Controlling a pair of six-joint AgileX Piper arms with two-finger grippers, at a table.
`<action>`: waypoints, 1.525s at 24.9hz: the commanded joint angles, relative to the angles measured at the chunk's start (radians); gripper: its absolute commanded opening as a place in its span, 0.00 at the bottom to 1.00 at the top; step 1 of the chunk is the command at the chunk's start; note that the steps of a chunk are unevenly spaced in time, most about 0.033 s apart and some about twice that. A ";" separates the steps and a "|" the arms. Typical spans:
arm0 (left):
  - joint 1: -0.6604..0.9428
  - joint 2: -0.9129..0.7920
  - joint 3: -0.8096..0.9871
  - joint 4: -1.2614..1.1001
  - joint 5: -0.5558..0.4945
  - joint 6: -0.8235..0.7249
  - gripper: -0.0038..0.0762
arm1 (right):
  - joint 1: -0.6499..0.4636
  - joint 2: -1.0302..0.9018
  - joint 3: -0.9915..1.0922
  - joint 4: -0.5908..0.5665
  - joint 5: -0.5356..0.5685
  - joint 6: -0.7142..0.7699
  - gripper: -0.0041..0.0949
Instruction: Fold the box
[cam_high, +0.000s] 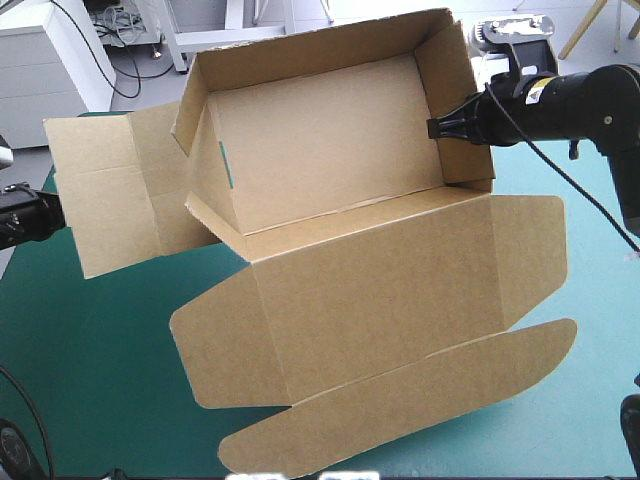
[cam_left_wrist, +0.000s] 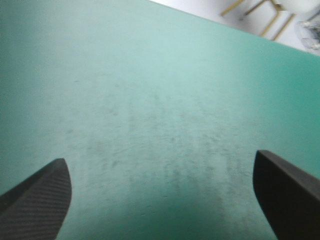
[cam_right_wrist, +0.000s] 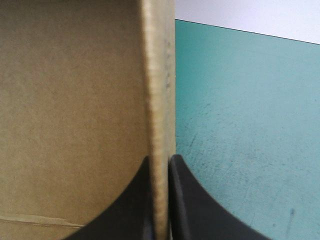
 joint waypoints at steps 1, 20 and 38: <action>0.002 -0.021 0.032 -0.230 0.095 0.107 0.92 | -0.005 -0.023 -0.029 0.119 -0.076 -0.043 0.04; -0.322 -0.047 0.042 -0.362 0.160 0.186 0.92 | -0.005 0.065 -0.029 -0.007 -0.109 -0.061 0.04; -0.544 -0.074 0.000 -0.452 0.068 0.147 0.90 | 0.237 0.033 -0.029 -0.429 -0.049 0.244 0.04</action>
